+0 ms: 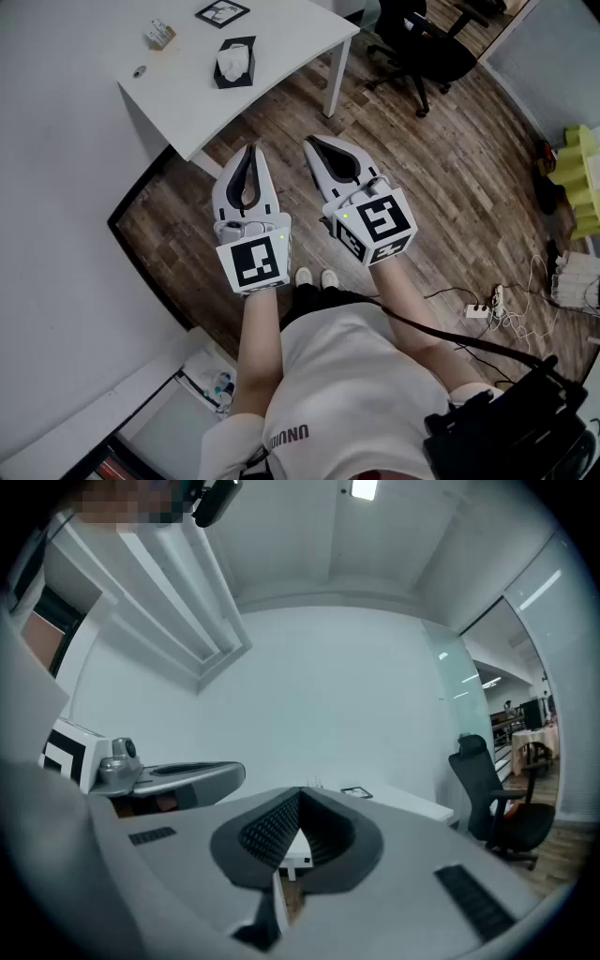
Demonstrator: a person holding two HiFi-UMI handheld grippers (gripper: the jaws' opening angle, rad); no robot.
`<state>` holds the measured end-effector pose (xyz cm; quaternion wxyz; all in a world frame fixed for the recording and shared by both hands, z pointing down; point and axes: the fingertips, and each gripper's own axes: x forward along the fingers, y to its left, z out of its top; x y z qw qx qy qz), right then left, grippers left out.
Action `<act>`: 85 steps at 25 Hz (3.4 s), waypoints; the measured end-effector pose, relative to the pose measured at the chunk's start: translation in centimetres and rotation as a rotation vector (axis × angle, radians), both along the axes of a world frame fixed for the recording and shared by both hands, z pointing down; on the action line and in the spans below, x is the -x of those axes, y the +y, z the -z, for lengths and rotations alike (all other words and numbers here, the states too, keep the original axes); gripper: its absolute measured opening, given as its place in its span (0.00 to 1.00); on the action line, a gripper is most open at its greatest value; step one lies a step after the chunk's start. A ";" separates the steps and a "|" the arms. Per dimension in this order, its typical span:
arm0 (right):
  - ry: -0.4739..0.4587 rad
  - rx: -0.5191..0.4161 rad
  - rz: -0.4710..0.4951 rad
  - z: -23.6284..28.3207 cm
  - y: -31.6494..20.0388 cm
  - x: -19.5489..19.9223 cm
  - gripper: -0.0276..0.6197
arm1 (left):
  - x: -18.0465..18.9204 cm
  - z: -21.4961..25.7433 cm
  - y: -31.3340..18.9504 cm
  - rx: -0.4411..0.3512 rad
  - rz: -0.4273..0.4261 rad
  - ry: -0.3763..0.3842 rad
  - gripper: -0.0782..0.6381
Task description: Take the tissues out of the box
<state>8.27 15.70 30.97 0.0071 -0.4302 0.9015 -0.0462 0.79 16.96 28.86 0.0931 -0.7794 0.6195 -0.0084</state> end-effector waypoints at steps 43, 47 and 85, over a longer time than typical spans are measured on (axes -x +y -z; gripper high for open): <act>0.048 -0.032 -0.046 0.9 -5.2 3.5 0.07 | 4.7 4.2 -7.8 -0.085 -0.078 -0.054 0.13; 0.049 -0.028 -0.044 0.6 -5.8 3.8 0.07 | 5.4 4.2 -8.4 -0.084 -0.068 -0.041 0.13; 0.094 0.005 0.163 -1.7 -26.6 6.8 0.07 | 9.4 1.6 -27.1 -0.018 0.133 0.017 0.13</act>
